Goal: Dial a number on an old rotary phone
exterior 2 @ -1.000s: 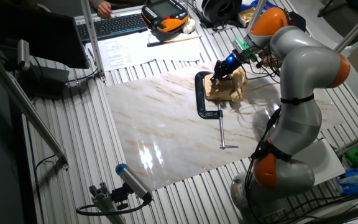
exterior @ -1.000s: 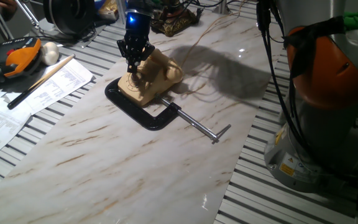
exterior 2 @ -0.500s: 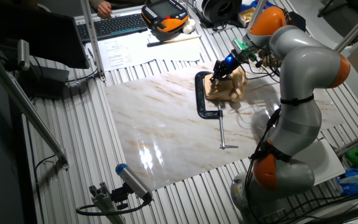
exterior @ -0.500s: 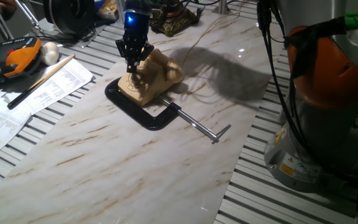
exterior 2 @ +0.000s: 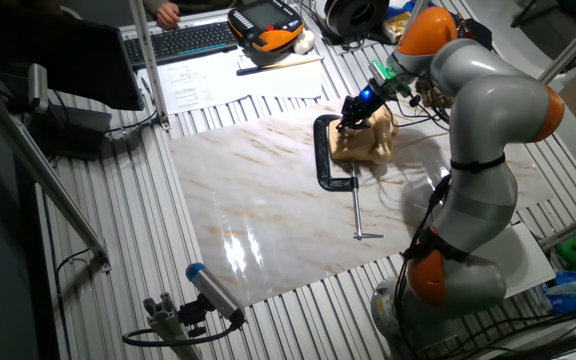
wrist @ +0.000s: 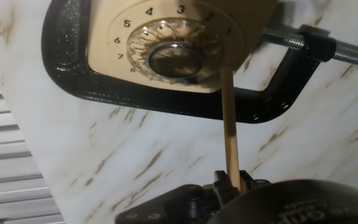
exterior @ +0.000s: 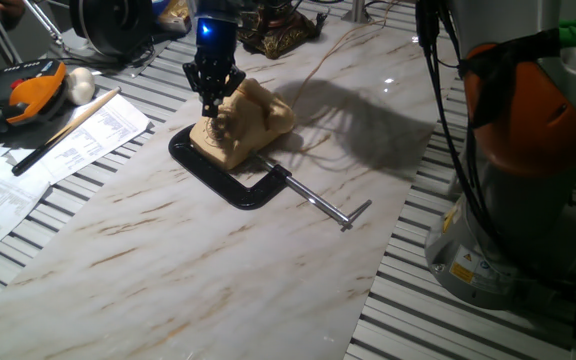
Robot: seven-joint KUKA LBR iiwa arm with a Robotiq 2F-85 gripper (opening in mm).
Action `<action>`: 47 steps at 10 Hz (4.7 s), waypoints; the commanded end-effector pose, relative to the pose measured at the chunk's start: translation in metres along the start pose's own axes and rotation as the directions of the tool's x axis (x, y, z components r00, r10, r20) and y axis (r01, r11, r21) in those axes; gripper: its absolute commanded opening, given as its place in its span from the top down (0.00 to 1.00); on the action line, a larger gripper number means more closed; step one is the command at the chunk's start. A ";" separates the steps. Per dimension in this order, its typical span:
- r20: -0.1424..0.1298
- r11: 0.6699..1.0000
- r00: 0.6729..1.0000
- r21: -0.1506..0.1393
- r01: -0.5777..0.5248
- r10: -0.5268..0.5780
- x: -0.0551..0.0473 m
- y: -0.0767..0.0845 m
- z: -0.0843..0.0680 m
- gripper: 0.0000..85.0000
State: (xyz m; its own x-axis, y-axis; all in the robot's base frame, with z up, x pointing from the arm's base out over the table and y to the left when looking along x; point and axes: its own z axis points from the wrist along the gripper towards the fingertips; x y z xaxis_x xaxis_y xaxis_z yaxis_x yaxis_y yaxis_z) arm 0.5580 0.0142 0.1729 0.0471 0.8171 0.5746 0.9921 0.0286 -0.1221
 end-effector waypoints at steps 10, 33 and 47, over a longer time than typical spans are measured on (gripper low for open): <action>0.154 0.998 0.986 -0.002 0.060 -0.059 0.000 0.000 0.000 1.00; 0.002 0.999 0.999 -0.002 -0.054 0.054 -0.027 0.040 -0.008 1.00; -0.068 0.998 0.996 0.019 -0.057 0.058 -0.026 0.048 -0.003 1.00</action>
State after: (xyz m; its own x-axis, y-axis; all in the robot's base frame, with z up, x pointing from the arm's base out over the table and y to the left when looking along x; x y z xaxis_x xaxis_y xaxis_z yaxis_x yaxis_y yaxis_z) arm 0.6045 -0.0074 0.1544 0.1125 0.7760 0.6206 0.9855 -0.0074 -0.1694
